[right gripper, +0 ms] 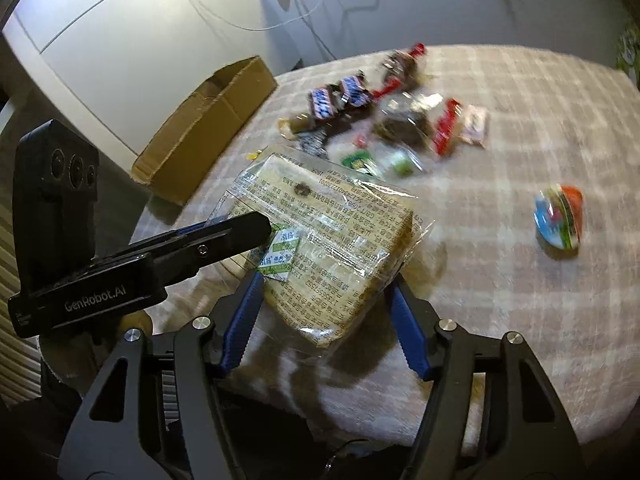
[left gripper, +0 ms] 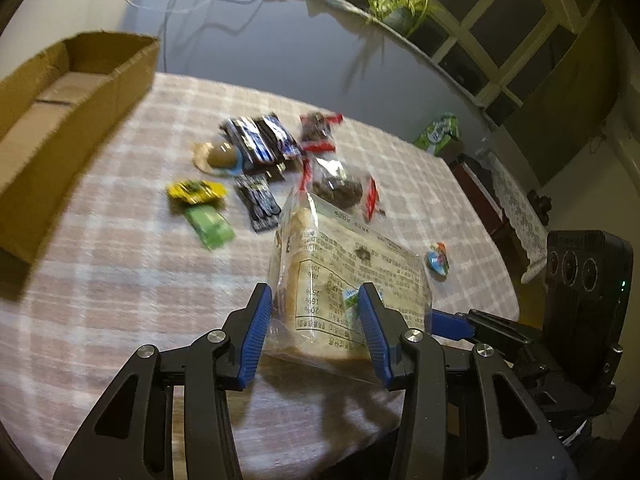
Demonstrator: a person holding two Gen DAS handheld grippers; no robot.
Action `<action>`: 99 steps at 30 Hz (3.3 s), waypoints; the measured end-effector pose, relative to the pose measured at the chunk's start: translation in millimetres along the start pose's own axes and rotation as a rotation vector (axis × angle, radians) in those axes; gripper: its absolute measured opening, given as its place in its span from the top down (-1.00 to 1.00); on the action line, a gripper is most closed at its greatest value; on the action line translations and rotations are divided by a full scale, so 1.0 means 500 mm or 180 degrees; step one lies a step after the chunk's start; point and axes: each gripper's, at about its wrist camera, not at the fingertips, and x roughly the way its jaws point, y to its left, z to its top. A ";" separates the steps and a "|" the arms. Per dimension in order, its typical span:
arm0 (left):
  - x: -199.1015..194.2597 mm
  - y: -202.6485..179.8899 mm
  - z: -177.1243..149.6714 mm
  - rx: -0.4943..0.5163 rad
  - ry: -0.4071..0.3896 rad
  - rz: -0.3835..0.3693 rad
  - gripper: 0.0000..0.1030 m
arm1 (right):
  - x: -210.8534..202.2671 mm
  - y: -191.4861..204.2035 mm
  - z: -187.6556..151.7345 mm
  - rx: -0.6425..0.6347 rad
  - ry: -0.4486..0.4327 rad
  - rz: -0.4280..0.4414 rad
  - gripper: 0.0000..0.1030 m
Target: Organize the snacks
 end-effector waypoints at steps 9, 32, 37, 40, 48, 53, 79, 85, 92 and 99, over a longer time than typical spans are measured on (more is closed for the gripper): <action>-0.083 0.044 0.036 -0.0050 -0.0364 0.0187 0.16 | 0.012 0.092 0.071 -0.0347 -0.0093 0.0100 -0.27; -0.237 0.249 0.109 -0.0563 -0.1067 0.0655 0.16 | 0.149 0.348 0.249 -0.1322 -0.0078 0.0474 -0.27; -0.245 0.301 0.123 -0.0721 -0.1118 0.0752 0.16 | 0.209 0.389 0.282 -0.1440 -0.0011 0.0573 -0.25; -0.246 0.327 0.126 -0.0777 -0.1115 0.0821 0.16 | 0.239 0.405 0.293 -0.1495 0.0051 0.0633 -0.25; -0.240 0.353 0.126 -0.0850 -0.1110 0.0964 0.15 | 0.295 0.432 0.302 -0.1688 0.0147 0.0623 -0.25; -0.242 0.342 0.127 -0.0757 -0.1154 0.1144 0.21 | 0.302 0.435 0.303 -0.1743 0.0129 0.0508 -0.26; -0.252 0.233 0.105 -0.0500 -0.1178 0.1170 0.10 | 0.124 0.313 0.266 -0.1575 -0.0321 0.0285 -0.54; -0.222 0.177 0.096 -0.0343 -0.1057 0.1005 0.10 | 0.027 0.223 0.238 -0.1455 -0.0556 0.0054 -0.71; -0.164 0.113 0.083 -0.0210 -0.0845 0.0780 0.10 | -0.065 0.080 0.195 -0.1121 -0.0643 -0.0364 -0.77; -0.097 0.052 0.069 -0.0060 -0.0599 0.0602 0.10 | -0.121 -0.028 0.150 -0.0881 -0.0638 -0.0727 -0.77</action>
